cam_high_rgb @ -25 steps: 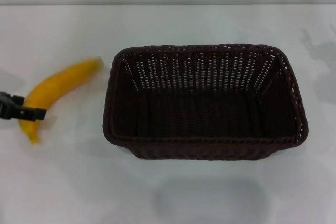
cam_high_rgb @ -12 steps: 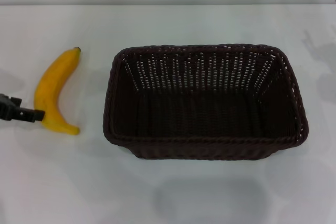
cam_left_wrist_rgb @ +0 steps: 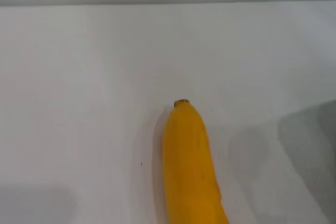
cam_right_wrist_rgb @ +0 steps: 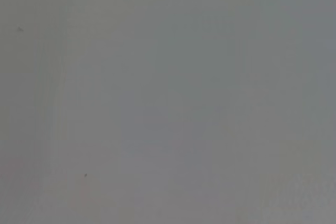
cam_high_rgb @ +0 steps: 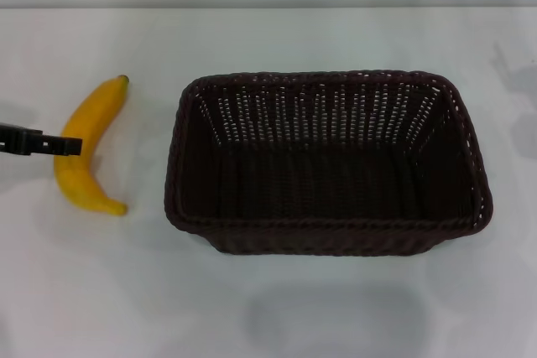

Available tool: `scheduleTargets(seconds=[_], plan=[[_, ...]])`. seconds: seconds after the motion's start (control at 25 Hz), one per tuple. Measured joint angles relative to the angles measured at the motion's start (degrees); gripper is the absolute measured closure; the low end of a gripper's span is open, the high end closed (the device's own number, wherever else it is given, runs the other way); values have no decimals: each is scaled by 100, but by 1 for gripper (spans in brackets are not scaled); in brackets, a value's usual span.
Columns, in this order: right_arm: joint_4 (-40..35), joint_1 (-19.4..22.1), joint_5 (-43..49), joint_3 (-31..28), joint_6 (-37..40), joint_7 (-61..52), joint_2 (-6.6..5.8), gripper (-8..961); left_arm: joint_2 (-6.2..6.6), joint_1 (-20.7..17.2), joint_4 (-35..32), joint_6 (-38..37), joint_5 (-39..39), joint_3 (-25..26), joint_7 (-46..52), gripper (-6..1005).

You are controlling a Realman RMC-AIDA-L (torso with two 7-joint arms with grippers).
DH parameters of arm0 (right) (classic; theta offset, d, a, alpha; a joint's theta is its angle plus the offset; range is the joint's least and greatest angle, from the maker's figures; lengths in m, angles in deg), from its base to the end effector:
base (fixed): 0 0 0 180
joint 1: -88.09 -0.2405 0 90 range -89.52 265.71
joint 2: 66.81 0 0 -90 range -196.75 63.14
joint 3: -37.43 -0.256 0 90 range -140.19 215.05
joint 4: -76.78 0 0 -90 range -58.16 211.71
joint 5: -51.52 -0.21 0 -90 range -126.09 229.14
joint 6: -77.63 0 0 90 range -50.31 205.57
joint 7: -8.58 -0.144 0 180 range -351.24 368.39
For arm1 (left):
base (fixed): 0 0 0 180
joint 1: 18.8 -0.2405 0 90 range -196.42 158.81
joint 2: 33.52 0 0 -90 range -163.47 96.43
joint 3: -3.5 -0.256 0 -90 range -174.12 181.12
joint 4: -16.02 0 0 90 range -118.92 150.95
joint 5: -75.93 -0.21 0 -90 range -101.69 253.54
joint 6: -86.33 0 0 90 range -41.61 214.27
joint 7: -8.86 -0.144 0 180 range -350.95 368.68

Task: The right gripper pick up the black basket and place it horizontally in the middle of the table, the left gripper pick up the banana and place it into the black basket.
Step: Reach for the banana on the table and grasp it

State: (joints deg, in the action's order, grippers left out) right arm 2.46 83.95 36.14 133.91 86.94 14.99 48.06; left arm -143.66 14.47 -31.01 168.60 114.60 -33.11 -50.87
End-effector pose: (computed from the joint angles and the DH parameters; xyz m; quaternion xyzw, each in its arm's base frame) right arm 0.2596 0.3633 0.0721 -0.7146 0.2127 0.1870 0.6396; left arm -0.3243 0.3639 0.0898 -0.8460 -0.4822 -0.0235 0.2264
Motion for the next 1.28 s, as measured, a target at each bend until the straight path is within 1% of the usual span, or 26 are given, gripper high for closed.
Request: scheduleTargets(seconds=[0.16,0.28,0.44,0.68,0.76,0.8,1.08,1.28], plan=[[5,-26,0,-75,-3,7,0,232,46,165,-27,129,-192,-26,626,141],[6,-31,3,-110,-11,11,0,232,72,390,-38,229,-611,-29,1109,141],[5,-33,5,-160,-15,11,0,232,72,791,-12,485,-1349,-31,1642,141],[25,-32,13,-119,-18,28,0,232,8,1127,82,471,-1818,-36,2156,141],[44,-31,13,-110,-17,31,0,232,-2,1239,215,448,-2060,-39,2254,141],[53,-30,14,-119,-14,32,0,232,-21,1340,284,428,-2312,-39,2349,141],[160,-21,34,-165,47,36,-9,232,-40,1543,348,390,-2782,-49,2623,141],[334,-28,57,-150,188,67,-9,232,-113,1684,533,147,-3108,-61,2817,142]])
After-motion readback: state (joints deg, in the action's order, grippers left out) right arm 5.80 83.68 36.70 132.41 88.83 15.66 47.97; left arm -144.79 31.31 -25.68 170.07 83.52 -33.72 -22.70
